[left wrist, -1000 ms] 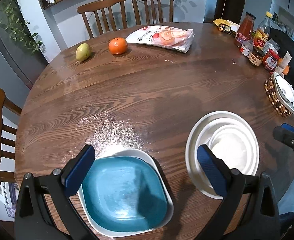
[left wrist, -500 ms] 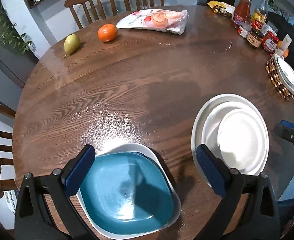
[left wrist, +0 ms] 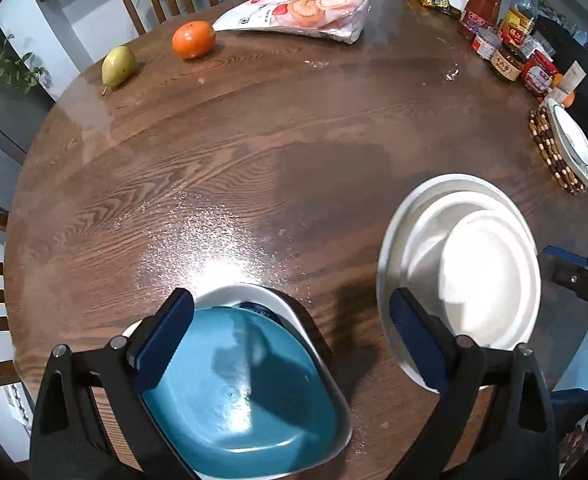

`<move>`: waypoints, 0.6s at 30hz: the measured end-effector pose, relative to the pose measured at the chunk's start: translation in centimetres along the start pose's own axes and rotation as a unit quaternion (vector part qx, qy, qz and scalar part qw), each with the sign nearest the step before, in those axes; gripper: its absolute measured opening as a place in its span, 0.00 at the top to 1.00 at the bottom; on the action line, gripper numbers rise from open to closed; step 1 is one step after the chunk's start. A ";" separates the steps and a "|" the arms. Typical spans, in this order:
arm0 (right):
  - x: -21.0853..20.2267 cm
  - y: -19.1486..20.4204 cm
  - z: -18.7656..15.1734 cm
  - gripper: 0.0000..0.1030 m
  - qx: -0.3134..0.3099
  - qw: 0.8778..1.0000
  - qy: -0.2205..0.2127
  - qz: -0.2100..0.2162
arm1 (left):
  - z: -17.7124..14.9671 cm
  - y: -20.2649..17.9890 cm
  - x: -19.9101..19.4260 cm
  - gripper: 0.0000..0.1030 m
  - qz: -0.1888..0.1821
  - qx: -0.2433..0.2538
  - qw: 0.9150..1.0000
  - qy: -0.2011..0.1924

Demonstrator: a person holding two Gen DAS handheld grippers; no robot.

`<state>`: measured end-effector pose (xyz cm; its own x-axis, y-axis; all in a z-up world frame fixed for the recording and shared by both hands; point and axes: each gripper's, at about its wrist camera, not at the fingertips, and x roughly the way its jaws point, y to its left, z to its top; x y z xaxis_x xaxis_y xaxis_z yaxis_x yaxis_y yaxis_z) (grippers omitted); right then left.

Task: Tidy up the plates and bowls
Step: 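Move both tools to the rim of the large white bowl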

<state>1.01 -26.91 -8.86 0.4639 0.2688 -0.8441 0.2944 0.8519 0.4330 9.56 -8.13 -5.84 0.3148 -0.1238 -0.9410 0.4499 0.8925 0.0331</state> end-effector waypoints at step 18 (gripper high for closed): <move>1.5 0.8 0.4 0.43 -0.009 1.000 0.012 -0.007 | 0.2 -1.6 0.8 0.18 0.013 0.026 1.000 0.002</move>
<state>2.27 -26.07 -9.65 0.4403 0.2666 -0.8574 0.2854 0.8638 0.4151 9.27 -9.75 -6.57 0.3238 -0.0991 -0.9409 0.4848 0.8714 0.0750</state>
